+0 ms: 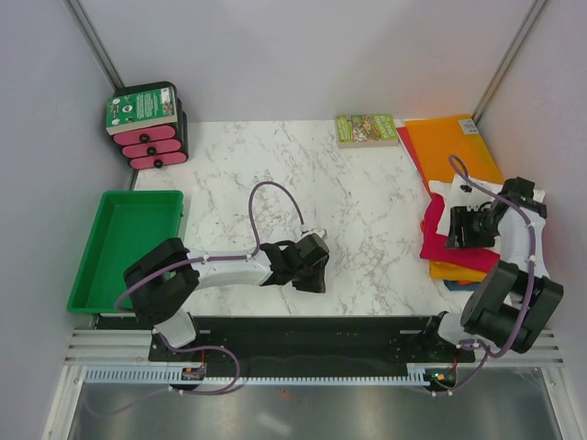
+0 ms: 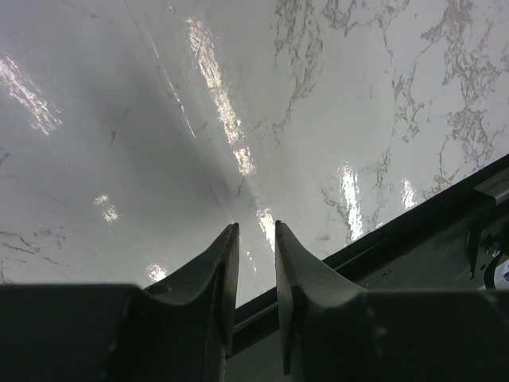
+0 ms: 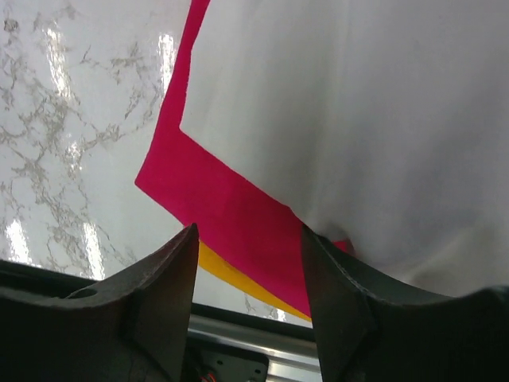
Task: Fold and stack the t-shirts
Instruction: Put the neatly folded tshirt into the corner of the board with the right arm
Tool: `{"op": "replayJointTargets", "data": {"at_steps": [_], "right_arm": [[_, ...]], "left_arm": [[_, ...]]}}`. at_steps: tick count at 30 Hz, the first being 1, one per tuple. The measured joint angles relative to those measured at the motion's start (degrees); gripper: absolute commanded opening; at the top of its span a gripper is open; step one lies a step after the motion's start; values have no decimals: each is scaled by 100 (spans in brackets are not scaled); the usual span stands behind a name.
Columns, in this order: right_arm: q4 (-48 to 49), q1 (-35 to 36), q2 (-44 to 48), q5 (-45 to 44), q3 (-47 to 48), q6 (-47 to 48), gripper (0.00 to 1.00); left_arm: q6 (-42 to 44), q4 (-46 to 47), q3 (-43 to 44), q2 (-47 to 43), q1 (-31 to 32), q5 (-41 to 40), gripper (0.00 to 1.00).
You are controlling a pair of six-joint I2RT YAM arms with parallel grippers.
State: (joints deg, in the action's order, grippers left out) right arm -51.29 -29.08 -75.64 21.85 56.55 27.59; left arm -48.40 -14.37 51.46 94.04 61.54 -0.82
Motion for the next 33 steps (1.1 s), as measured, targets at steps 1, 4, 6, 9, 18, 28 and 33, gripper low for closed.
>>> {"op": "replayJointTargets", "data": {"at_steps": [1,4,6,9,18,28,33], "right_arm": [[-199,0,-205,-24,168,125,62],[-529,-2,-592,-122,413,400,63],[-634,-11,-525,-122,413,461,74],[-619,-42,-136,4,501,299,96],[743,68,1552,74,1047,-1084,98],[1432,2243,1860,-612,1021,-1893,98],[1711,3397,1471,-977,717,-2124,98]], "left_arm": [[0,2,0,0,0,0,31],[0,4,0,0,0,-2,31],[0,17,-9,0,0,-2,31],[0,114,-85,-4,0,-4,31],[7,118,-393,-258,28,-66,31],[87,-66,-317,-280,341,-275,31],[98,-297,-72,-269,551,-498,31]]}}
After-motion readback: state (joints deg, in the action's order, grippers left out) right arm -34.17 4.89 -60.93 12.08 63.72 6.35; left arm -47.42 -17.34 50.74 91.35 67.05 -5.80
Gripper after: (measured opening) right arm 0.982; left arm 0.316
